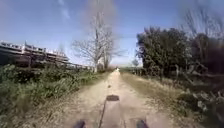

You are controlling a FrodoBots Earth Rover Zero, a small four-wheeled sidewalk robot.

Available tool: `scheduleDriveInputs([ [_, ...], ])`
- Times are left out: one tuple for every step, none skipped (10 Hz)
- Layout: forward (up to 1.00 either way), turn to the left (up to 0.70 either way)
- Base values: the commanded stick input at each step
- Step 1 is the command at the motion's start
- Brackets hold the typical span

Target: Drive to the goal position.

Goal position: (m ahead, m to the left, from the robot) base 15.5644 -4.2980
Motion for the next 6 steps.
scheduleDriveInputs([
  [0.7,0.0],
  [0.7,0.0],
  [0.7,0.0],
  [0.7,0.0],
  [0.7,0.0],
  [0.7,0.0],
])
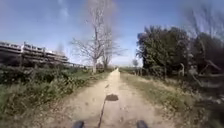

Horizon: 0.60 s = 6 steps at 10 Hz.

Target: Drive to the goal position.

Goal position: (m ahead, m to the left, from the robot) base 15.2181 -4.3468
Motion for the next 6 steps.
scheduleDriveInputs([
  [0.7,0.0],
  [0.7,-0.17],
  [0.7,-0.29],
  [0.7,-0.05],
  [0.7,0.0],
  [0.7,0.0],
])
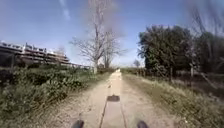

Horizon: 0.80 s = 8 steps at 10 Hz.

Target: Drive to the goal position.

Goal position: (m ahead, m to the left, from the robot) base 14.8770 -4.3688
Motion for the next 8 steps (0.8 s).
scheduleDriveInputs([
  [0.7,0.0],
  [0.7,0.0],
  [0.7,0.0],
  [0.7,0.0],
  [0.7,0.0],
  [0.7,0.0],
  [0.7,0.0],
  [0.7,0.0],
])
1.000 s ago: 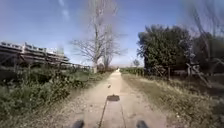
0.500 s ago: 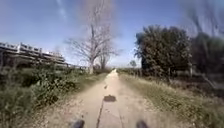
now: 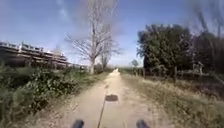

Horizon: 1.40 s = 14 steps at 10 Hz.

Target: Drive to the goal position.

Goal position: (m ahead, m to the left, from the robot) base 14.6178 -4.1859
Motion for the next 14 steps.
scheduleDriveInputs([
  [0.7,0.0],
  [0.7,0.0],
  [0.7,0.0],
  [0.7,0.0],
  [0.7,0.0],
  [0.7,0.0],
  [0.7,0.0],
  [0.7,0.0],
  [0.7,0.0],
  [0.7,0.0],
  [0.7,0.0],
  [0.7,0.0],
  [0.7,0.0],
  [0.7,0.0],
])
